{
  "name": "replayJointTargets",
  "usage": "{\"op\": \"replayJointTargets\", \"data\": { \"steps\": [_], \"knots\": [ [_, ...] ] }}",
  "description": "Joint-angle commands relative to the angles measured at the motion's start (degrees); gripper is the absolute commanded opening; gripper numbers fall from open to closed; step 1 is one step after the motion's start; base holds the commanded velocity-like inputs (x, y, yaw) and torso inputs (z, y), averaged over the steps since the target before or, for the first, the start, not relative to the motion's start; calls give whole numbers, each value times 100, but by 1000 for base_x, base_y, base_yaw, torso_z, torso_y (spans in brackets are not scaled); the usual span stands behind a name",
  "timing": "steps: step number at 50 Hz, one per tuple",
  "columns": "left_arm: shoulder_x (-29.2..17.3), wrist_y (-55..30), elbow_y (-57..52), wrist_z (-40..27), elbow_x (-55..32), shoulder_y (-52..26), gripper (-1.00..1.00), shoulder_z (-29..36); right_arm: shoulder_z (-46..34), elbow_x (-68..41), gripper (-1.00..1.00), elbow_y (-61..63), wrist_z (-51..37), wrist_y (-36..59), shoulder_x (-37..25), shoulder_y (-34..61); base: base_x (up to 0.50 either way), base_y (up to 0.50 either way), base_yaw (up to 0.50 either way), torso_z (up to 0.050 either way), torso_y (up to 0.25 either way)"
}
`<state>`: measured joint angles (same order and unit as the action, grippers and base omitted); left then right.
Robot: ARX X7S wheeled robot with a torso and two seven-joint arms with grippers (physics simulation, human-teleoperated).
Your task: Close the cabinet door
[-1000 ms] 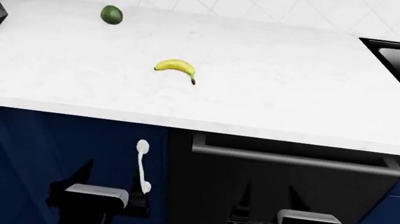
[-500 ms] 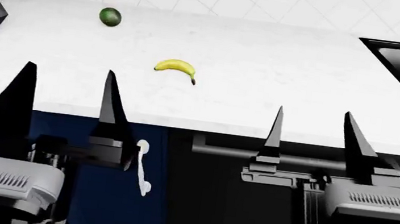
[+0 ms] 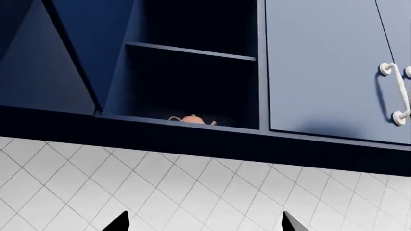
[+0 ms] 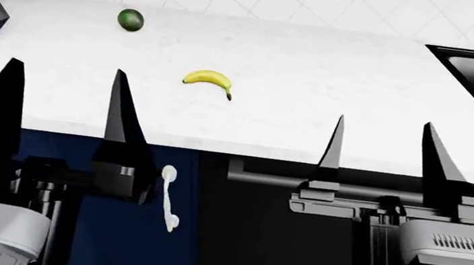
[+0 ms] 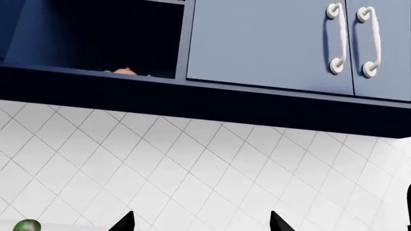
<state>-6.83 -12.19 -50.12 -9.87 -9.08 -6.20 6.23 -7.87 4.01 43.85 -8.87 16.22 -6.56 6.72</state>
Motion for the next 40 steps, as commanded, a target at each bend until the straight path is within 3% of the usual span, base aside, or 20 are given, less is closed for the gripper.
{"op": "replayJointTargets", "data": {
  "steps": [1,2,3,5,7,9,10,15,21,35,40],
  "knots": [
    [-93,5,-37,-108,-47,-19,100,53,-53,-48,100,42,-98,28,-83,20,0,0,0,0,0],
    [-100,7,-36,-116,-50,-20,100,57,-57,-53,100,42,-105,28,-90,21,0,0,0,0,0],
    [-960,867,-896,-976,24,221,100,381,-353,807,100,901,84,-358,153,263,51,500,0,0,0],
    [-2678,2585,-988,-2695,-26,-952,100,2014,-210,1136,100,1612,512,-446,554,203,49,500,0,0,0],
    [-4397,2950,-988,-4414,46,-2381,100,3684,-177,1172,100,1612,596,-468,627,188,47,500,0,0,0],
    [-6116,2997,-988,-6133,83,-3546,100,4926,-182,1197,100,1611,595,-453,626,191,51,500,0,0,0],
    [-6371,3011,-988,-6660,113,-4033,100,5453,-190,1230,100,1611,589,-458,625,190,55,500,0,0,0],
    [-6515,3028,-988,-7367,198,-6064,100,7618,-196,1237,100,1611,585,-494,622,160,51,500,0,0,0],
    [-6424,3027,-988,-7998,257,-7929,100,9587,-150,854,100,1596,502,-509,546,106,20,132,0,0,0],
    [-6418,3018,-988,-8007,260,-7988,100,9652,-318,1057,100,1571,421,-264,411,149,0,3,0,0,0],
    [-6412,3009,-988,-8006,261,-7996,100,9666,-401,1215,100,1563,405,-178,364,165,1,481,0,0,0]
  ]
}}
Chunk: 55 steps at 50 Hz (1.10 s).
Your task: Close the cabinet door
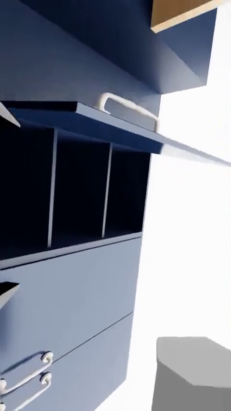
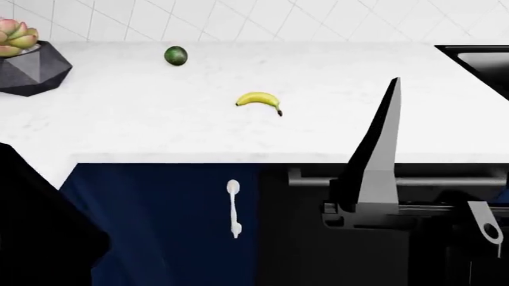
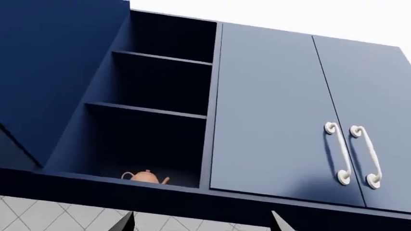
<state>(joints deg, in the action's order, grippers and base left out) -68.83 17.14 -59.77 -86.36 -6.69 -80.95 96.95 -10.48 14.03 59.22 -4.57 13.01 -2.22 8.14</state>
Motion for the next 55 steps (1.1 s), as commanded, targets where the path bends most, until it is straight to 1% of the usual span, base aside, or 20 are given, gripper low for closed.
{"op": "replayJointTargets", "data": {
  "steps": [1,12,14,15,22,50,55],
  "knots": [
    [-215,80,-23,-357,25,-522,100,598,-134,205,100,24,-33,140,-75,20,0,500,0,0,0],
    [-191,66,-23,-357,36,-549,100,649,-124,157,100,30,-71,122,-93,12,0,500,0,0,0],
    [-187,63,-23,-357,36,-542,100,644,-108,108,100,17,-111,-9,-111,-13,0,453,0,0,0],
    [-197,73,-23,-357,35,-542,100,635,-58,-23,100,41,-123,-61,-99,-28,0,0,0,0,0],
    [-196,69,-23,-357,45,-506,100,613,-58,-52,100,40,-98,-113,-124,-54,8,0,0,0,0],
    [-181,44,-23,-357,52,-502,100,653,-66,-79,100,22,-94,-143,-123,-62,493,-42,0,0,1],
    [-174,62,-23,-357,79,-493,100,646,-51,-118,100,10,-135,-140,-128,-53,216,-23,0,0,0]
  ]
}}
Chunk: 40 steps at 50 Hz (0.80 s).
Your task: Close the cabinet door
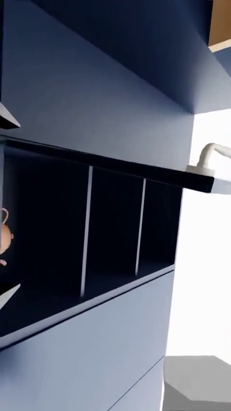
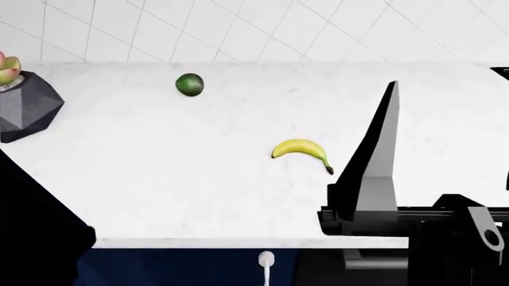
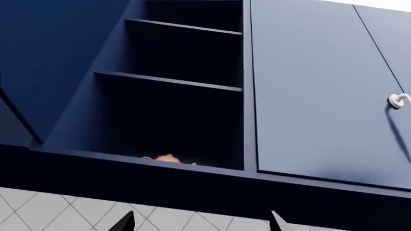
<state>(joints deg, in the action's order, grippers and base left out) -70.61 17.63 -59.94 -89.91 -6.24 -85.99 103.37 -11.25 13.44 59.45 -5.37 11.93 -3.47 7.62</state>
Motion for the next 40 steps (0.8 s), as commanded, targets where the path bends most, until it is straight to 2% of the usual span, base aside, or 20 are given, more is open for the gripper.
{"op": "replayJointTargets", "data": {
  "steps": [1,5,40],
  "knots": [
    [2,74,-5,0,57,7,100,13,27,-77,100,-18,-64,-50,-14,-2,0,0,0,0,0],
    [-89,136,-5,1,295,152,100,-52,10,-79,100,-26,-104,-73,-41,-14,0,0,0,0,0],
    [-174,179,-5,13,419,201,100,-107,62,-62,100,29,0,-142,30,-37,0,0,0,50,0]
  ]
}}
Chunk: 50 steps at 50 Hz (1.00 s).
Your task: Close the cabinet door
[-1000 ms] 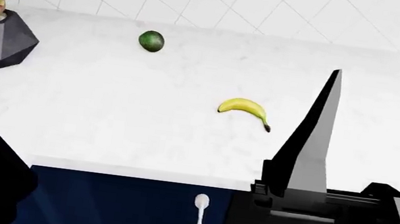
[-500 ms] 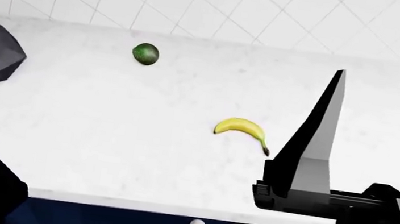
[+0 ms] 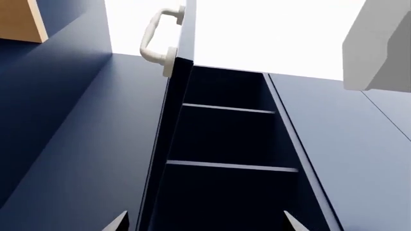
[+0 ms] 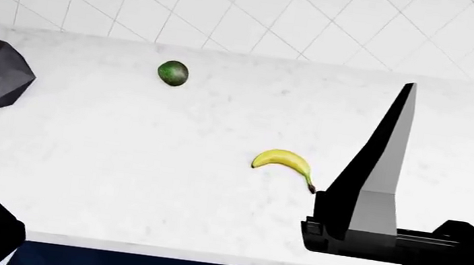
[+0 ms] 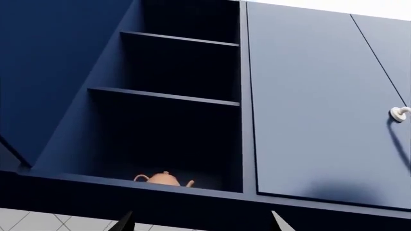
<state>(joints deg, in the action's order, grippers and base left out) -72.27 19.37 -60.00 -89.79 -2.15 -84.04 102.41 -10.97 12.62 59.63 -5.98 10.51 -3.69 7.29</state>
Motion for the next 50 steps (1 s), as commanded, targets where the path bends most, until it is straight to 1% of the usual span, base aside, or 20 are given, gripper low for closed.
{"op": "replayJointTargets", "data": {
  "steps": [1,3,4,5,15,19,21,22,24,25,27,29,30,31,32,35,38,42,45,50],
  "knots": [
    [-3,-3,0,1,13,10,100,-3,43,18,100,14,72,6,65,-3,0,0,0,50,0],
    [-1,-14,0,-1,15,18,100,-8,53,25,100,12,92,10,80,-1,0,0,0,50,0],
    [15,150,0,-13,42,217,100,-250,56,35,100,14,107,33,92,6,0,0,0,50,0],
    [25,97,0,1,8,221,100,-242,49,31,100,11,122,-15,77,-10,0,0,0,50,49],
    [13,176,0,-3,-51,167,100,-229,76,57,100,14,162,-101,137,-32,499,0,0,0,0],
    [-22,206,0,-8,-121,220,100,-315,94,38,100,11,176,-134,162,-37,90,0,0,0,0],
    [-82,278,0,-12,-285,161,100,-401,90,29,100,3,160,-113,149,-26,0,0,0,0,0],
    [-170,356,0,-16,-572,84,100,-589,102,19,100,16,175,-78,158,-10,0,0,0,0,0],
    [-473,745,0,-10,-1265,-980,100,-242,195,-71,100,26,211,-53,187,-7,0,0,0,0,0],
    [-518,779,0,-11,-1392,-1482,100,116,223,-69,100,29,252,-63,218,-17,0,0,0,0,0],
    [-635,960,0,-4,-1828,-3117,100,1264,347,-106,100,33,366,-111,324,-29,0,0,0,0,0],
    [-841,1467,0,70,-2312,-4836,100,2725,428,-162,100,35,387,-163,349,-44,0,0,0,0,0],
    [-1230,1781,0,339,-2554,-5085,100,2611,469,-196,100,35,388,-174,352,-34,0,0,0,0,0],
    [-1430,1957,0,534,-2688,-5080,100,2524,486,-214,100,35,386,-170,352,-28,0,0,0,0,0],
    [-1769,1865,0,686,-2844,-5039,100,2299,518,-246,100,35,389,-165,353,-14,0,0,0,0,0],
    [-1772,1920,0,426,-2574,-4776,100,2287,604,-334,100,36,382,-197,356,-6,0,0,0,0,0],
    [-1772,2109,0,320,-2596,-4638,100,2302,603,-313,100,36,374,-222,357,-4,0,0,0,0,0],
    [-1772,2303,0,400,-2700,-4651,100,2128,612,-322,100,36,368,-187,355,19,0,0,0,0,0],
    [-1773,2538,0,105,-2618,-4606,100,2070,637,-348,100,36,374,-166,354,29,0,0,0,0,0],
    [-1773,2446,0,186,-3188,-4744,100,1723,644,-352,100,36,372,-134,354,49,0,0,0,0,0]
  ]
}}
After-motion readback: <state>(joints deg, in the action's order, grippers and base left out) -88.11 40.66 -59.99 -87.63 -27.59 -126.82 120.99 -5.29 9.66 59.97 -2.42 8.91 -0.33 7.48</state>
